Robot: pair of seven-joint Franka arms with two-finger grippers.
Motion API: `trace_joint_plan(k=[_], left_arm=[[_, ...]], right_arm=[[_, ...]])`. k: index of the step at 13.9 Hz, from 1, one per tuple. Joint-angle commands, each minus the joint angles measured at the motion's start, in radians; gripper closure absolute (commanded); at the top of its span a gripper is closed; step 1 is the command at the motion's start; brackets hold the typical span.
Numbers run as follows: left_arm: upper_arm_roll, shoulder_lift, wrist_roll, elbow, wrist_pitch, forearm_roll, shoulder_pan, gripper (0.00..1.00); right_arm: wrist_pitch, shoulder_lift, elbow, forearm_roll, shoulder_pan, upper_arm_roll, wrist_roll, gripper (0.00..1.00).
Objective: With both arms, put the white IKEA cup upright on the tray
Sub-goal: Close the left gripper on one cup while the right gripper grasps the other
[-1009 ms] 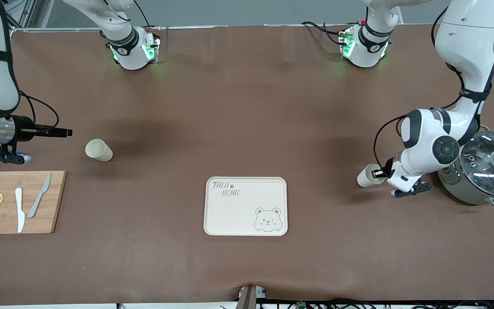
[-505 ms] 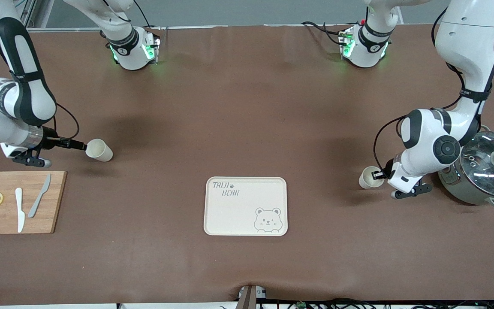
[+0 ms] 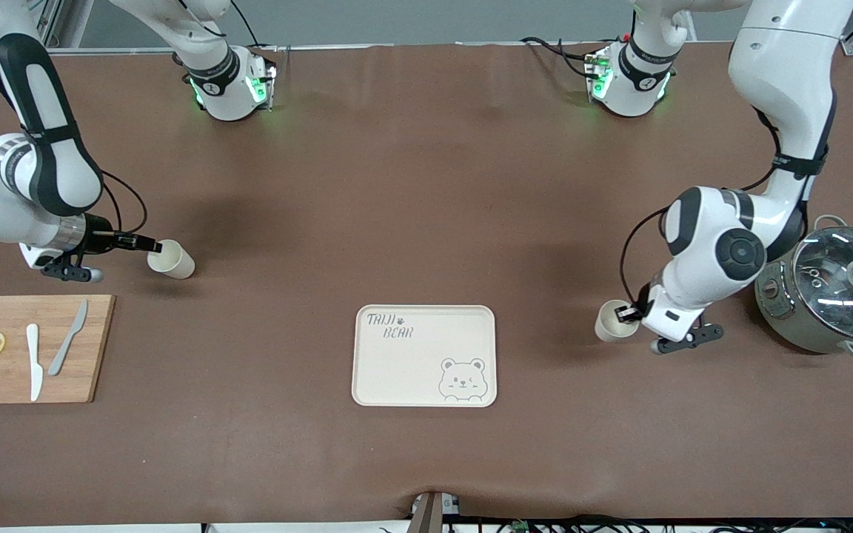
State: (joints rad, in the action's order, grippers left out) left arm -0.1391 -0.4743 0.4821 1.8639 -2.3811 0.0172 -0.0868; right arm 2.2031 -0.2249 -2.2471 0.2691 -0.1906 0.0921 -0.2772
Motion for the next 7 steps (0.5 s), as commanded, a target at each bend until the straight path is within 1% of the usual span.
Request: trace_joint_plan(k=[1,2,3,4,5,6,7], left_arm=[[0.004,-0.04,0.047,-0.086,0.057,0.004,-0.043,1.0],[0.004,-0.038,0.074,-0.103,0.068,0.004,-0.062,1.0],[0.004,-0.04,0.099,-0.12,0.074,0.006,-0.079,1.0],[0.004,-0.046,0.111,-0.138,0.083,0.004,-0.099,1.0],[0.004,-0.053,0.124,-0.159,0.094,0.003,-0.116,1.0],[0.004,-0.063,0.156,-0.182,0.103,0.003,-0.138,1.0],[0.004,-0.076,0.193,-0.213,0.109,0.004,-0.158,1.0]], right_arm=[[0.094,-0.002,-0.035,0.07,-0.013,-0.006,-0.103,0.53],[0.14,-0.022,-0.037,0.09,-0.015,-0.008,-0.167,0.53],[0.154,-0.034,-0.039,0.134,-0.015,-0.006,-0.221,0.54],[0.149,-0.037,-0.04,0.201,-0.015,-0.006,-0.261,0.89],[0.127,-0.037,-0.046,0.267,-0.02,-0.006,-0.295,1.0],[0.084,-0.037,-0.046,0.306,-0.024,-0.006,-0.327,1.0],[0.048,-0.039,-0.046,0.318,-0.027,-0.006,-0.338,1.0]])
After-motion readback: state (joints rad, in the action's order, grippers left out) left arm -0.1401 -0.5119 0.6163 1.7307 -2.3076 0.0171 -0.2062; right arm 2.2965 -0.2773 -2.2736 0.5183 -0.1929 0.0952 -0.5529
